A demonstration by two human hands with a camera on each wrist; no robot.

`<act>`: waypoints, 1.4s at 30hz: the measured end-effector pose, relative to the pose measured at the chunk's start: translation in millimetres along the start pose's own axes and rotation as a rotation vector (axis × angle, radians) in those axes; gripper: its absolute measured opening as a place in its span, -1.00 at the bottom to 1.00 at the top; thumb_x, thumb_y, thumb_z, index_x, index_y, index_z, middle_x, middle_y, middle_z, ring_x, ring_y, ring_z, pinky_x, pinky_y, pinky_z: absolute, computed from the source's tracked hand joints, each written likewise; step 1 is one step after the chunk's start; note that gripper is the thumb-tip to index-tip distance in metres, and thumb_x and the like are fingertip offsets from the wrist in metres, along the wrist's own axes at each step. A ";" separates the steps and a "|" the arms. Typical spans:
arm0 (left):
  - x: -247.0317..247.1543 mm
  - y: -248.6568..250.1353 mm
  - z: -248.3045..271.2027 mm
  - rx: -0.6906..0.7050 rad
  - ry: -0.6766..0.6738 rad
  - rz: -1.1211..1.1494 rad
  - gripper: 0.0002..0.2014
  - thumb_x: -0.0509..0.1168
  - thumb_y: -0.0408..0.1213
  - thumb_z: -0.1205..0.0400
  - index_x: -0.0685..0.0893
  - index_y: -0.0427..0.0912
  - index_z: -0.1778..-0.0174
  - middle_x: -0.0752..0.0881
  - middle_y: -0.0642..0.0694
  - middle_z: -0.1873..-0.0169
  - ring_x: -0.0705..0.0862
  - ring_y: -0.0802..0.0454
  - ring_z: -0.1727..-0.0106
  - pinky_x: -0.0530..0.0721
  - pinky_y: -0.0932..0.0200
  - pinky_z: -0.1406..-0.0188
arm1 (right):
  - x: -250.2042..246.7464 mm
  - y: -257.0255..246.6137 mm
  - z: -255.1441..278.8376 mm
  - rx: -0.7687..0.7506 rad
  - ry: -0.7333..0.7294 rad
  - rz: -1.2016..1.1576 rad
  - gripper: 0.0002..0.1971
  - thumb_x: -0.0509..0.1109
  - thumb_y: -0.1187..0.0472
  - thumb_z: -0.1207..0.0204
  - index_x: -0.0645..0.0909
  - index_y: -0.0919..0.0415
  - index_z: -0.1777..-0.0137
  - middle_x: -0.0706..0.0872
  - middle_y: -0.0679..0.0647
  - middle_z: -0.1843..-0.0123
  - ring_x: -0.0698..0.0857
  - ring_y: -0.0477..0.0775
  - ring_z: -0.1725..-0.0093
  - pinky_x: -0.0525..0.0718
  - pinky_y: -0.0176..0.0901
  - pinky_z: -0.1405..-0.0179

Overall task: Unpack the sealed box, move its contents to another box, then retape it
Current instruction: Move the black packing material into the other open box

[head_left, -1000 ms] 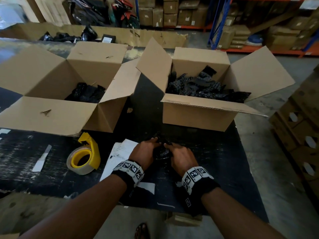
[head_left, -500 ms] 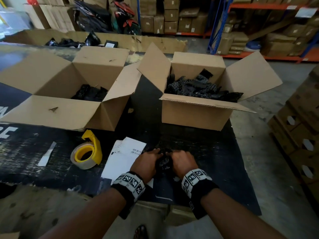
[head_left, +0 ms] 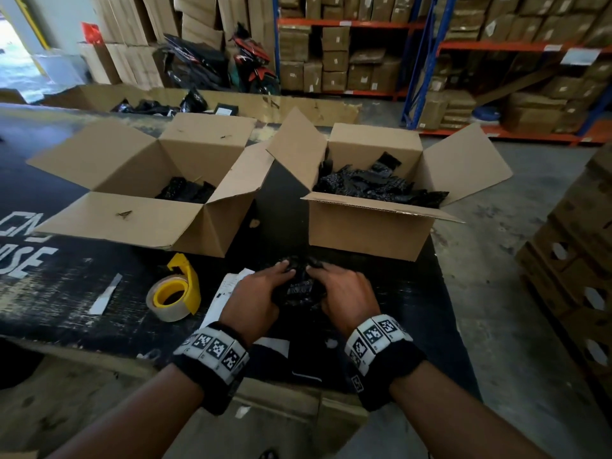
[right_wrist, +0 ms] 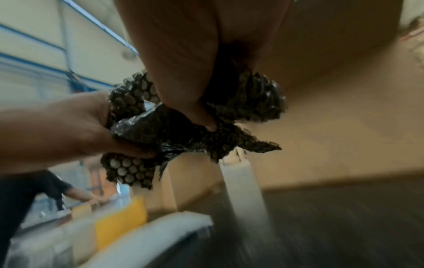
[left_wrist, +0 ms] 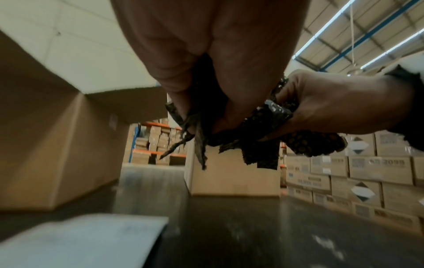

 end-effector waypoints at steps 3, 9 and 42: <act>-37.6 14.6 -3.0 0.043 0.086 0.003 -0.32 0.51 -0.56 -0.37 0.73 -0.06 -0.45 0.62 -0.05 -0.52 0.62 0.05 -0.51 0.50 0.14 -0.58 | -35.4 -18.4 -6.4 -0.050 0.100 -0.007 -0.44 0.41 0.30 -0.52 0.58 -0.01 -0.53 0.67 -0.04 -0.47 0.72 0.07 -0.34 0.70 0.01 -0.33; -124.9 55.7 -37.3 0.135 0.256 -0.025 -0.30 0.47 -0.67 -0.32 0.76 -0.12 -0.40 0.66 -0.08 -0.47 0.64 0.08 -0.47 0.53 0.11 -0.57 | -119.3 -46.4 -33.8 -0.154 0.301 0.042 -0.43 0.55 0.33 -0.35 0.71 0.08 -0.40 0.83 0.07 -0.21 0.82 0.18 -0.12 0.80 0.07 -0.06; -26.5 128.4 -406.2 0.275 -0.229 -0.352 -0.80 0.39 -0.37 -0.54 0.87 -0.16 0.00 0.86 -0.23 0.16 0.79 -0.25 0.08 0.74 -0.06 0.07 | -196.7 204.1 -253.5 0.240 -0.097 0.240 -0.74 0.46 0.08 -0.38 0.78 0.04 -0.07 0.83 0.12 0.02 0.79 0.25 -0.03 0.75 0.00 0.01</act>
Point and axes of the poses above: each hand's wrist, its own z-axis away from the middle knuckle, its own x-axis out of the palm, y = z × x, the point moved 7 cm from there along -z, towards the middle knuckle
